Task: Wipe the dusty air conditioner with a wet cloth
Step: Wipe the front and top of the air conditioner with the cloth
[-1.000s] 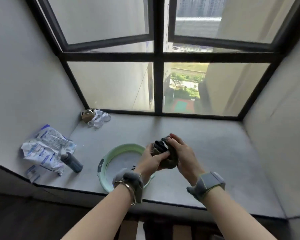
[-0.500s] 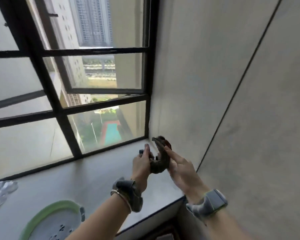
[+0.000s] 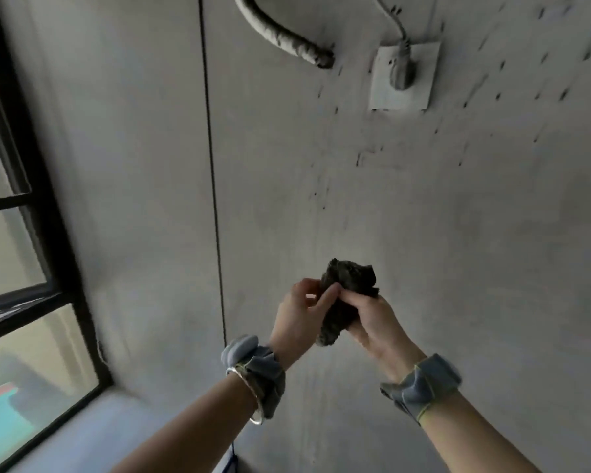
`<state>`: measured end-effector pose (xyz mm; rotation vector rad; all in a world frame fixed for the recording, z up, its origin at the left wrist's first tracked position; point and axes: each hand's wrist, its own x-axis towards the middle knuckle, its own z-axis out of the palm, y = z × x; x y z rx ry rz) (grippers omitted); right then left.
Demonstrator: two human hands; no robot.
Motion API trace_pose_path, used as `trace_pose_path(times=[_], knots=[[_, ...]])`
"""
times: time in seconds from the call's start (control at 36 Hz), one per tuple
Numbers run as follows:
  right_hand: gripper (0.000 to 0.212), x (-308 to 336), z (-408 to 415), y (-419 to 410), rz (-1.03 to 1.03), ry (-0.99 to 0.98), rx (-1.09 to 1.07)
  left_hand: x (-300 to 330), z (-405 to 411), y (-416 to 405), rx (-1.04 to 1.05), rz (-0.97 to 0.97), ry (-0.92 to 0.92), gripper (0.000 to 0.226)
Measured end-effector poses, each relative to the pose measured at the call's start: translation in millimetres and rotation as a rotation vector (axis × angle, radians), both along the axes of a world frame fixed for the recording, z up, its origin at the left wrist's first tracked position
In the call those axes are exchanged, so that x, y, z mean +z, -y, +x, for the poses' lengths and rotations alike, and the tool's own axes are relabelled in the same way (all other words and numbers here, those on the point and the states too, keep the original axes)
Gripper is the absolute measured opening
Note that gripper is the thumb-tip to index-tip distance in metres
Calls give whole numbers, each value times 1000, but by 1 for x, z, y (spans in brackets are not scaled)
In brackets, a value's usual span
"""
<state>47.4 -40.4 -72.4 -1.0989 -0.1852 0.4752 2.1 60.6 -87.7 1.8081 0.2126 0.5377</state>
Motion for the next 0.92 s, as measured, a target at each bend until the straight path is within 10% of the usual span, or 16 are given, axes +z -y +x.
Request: trace_pose_path(times=[0.36,0.83,0.92], knots=[[34,76,-3,158,-214,343,-360,63,41,140,-90,102,321,18],[24,134,49,294,-131,158,-595,161,101,236,-634,185,311,11],[63,150,61,312,-101,209,-579,177,110,251,-714,250,310,19]])
